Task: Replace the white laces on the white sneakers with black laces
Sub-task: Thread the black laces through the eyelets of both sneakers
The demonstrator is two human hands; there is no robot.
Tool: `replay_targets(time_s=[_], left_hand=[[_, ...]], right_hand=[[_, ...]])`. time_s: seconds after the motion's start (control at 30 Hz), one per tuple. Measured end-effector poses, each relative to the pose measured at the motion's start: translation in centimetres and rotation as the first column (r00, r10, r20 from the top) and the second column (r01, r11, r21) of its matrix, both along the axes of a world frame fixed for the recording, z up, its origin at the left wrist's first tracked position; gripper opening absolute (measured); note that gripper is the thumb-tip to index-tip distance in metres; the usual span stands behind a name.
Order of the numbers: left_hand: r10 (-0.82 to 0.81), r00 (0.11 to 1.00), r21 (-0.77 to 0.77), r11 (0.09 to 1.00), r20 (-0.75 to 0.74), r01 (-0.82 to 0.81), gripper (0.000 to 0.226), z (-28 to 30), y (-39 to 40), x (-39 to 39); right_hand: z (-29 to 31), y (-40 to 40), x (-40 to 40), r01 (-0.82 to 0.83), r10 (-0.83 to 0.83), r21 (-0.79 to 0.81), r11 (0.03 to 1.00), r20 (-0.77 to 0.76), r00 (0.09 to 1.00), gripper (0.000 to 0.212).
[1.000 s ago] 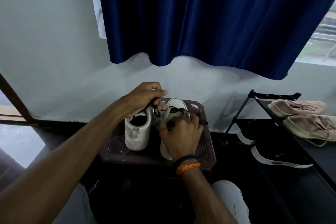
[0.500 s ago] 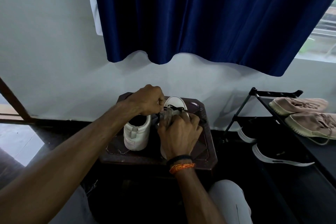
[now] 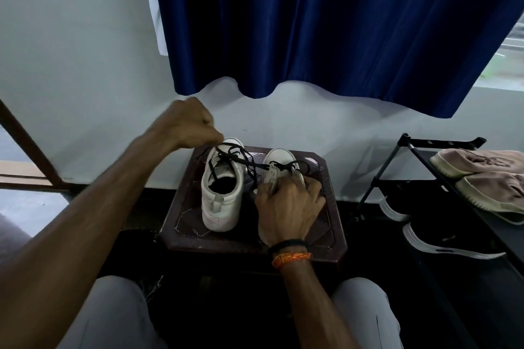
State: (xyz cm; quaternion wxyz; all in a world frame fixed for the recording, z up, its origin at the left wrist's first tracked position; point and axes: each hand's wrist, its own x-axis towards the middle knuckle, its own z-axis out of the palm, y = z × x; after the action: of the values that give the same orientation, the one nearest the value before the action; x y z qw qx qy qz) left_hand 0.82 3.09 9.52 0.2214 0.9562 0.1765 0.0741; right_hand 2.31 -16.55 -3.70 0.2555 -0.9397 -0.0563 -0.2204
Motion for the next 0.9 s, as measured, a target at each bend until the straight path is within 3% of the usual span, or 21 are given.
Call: replay_targets(time_s=[0.07, 0.27, 0.37, 0.5, 0.77, 0.9], left_hand=[[-0.090, 0.995, -0.127, 0.987, 0.050, 0.096, 0.016, -0.6, -1.8, 0.0], [-0.353, 0.933, -0.273, 0.893, 0.067, 0.357, 0.018, -3.9, -5.2, 1.8], [-0.378, 0.926, -0.143, 0.917, -0.016, 0.372, 0.023, -5.5, -6.3, 2.8], [-0.397, 0.916, 0.131, 0.907, -0.050, 0.400, 0.024, -6.9, -7.1, 4.0], [-0.382, 0.919, 0.114, 0.922, 0.102, 0.371, 0.011, -7.0, -6.0, 3.5], [-0.318, 0.923, 0.195, 0.941, 0.219, 0.278, 0.014, -5.4, -3.3, 2.7]], right_hand=[[0.0, -0.1, -0.1, -0.011, 0.011, 0.014, 1.000, -0.008, 1.000, 0.026], [0.0, -0.3, -0.2, -0.036, 0.036, 0.035, 0.999, 0.008, 0.999, 0.035], [0.2, -0.2, -0.2, -0.042, 0.040, 0.074, 0.996, 0.031, 0.999, 0.049], [-0.1, -0.3, -0.1, -0.040, 0.038, 0.066, 0.997, 0.031, 0.999, 0.047], [0.3, 0.1, 0.0, 0.010, -0.011, -0.060, 0.998, -0.024, 1.000, 0.041], [0.5, -0.1, 0.0, -0.011, 0.007, -0.087, 0.996, -0.055, 0.998, 0.035]])
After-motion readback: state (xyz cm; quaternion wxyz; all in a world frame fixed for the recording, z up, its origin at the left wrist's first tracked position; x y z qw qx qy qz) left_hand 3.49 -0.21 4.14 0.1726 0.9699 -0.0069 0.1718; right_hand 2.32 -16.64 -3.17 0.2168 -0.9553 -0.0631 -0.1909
